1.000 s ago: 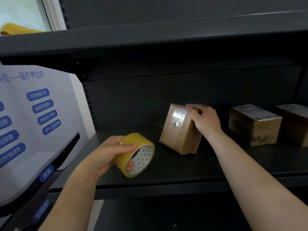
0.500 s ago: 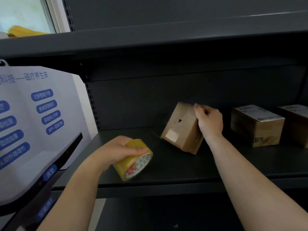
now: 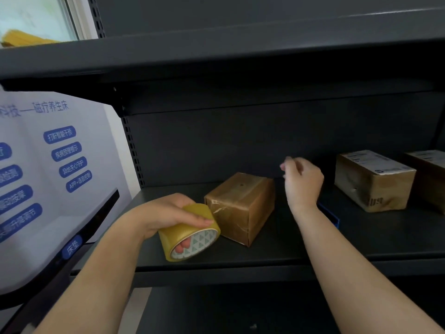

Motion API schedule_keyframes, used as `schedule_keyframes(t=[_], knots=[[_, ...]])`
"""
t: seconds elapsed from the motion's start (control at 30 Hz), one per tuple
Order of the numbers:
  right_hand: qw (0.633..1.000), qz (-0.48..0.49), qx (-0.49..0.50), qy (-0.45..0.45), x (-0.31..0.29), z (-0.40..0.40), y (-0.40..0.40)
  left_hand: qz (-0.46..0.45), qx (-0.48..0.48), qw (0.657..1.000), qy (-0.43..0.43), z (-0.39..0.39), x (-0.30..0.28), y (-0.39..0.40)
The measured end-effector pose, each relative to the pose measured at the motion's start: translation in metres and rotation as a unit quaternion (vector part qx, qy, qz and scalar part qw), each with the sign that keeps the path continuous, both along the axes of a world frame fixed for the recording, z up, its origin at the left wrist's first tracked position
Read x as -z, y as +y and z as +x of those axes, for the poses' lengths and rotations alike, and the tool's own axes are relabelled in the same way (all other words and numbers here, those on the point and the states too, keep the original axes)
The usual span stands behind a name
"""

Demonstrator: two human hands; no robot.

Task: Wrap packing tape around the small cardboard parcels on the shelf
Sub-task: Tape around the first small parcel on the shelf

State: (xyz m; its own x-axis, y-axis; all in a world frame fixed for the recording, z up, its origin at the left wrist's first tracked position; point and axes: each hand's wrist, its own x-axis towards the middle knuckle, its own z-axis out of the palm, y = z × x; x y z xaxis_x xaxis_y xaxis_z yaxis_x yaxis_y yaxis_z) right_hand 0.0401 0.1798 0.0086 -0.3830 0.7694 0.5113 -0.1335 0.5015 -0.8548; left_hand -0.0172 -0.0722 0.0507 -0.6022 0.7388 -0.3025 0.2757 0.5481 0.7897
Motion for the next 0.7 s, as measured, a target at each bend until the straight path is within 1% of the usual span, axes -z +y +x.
schedule_keyframes(t=[0.03,0.07,0.13,0.2,0.23,0.27,0.3,0.33,0.43,0.57,0.7], knots=[[0.996,0.043,-0.067,-0.038,-0.01,-0.001,-0.005,0.009,-0.002,1.0,-0.006,-0.001,0.0,-0.003],[0.981,0.092,-0.132,-0.108,-0.019,-0.003,-0.01,0.019,-0.011,1.0,-0.009,0.0,0.001,-0.005],[0.919,0.17,-0.22,-0.28,-0.033,-0.012,-0.02,0.029,-0.021,0.999,-0.014,0.001,0.003,-0.009],[0.85,0.21,-0.252,-0.412,-0.038,-0.022,-0.032,0.04,-0.016,0.999,-0.028,0.004,0.004,-0.012],[0.817,0.234,-0.253,-0.463,-0.037,-0.027,-0.036,0.049,-0.018,0.998,-0.032,0.005,0.005,-0.014],[0.788,0.262,-0.246,-0.5,-0.034,-0.031,-0.04,0.062,-0.025,0.997,-0.032,0.008,0.006,-0.016],[0.768,0.283,-0.238,-0.524,-0.03,-0.034,-0.041,0.078,-0.037,0.996,-0.029,0.01,0.007,-0.019],[0.758,0.289,-0.231,-0.537,-0.028,-0.035,-0.041,0.095,-0.053,0.994,-0.029,0.011,0.008,-0.022],[0.753,0.282,-0.219,-0.553,-0.028,-0.037,-0.039,0.12,-0.088,0.988,-0.033,0.015,0.006,-0.028],[0.738,0.295,-0.217,-0.567,-0.03,-0.037,-0.041,0.113,-0.102,0.988,-0.034,0.018,0.002,-0.029],[0.725,0.292,-0.233,-0.579,-0.035,-0.034,-0.042,0.11,-0.126,0.984,-0.059,0.019,0.011,-0.032]])
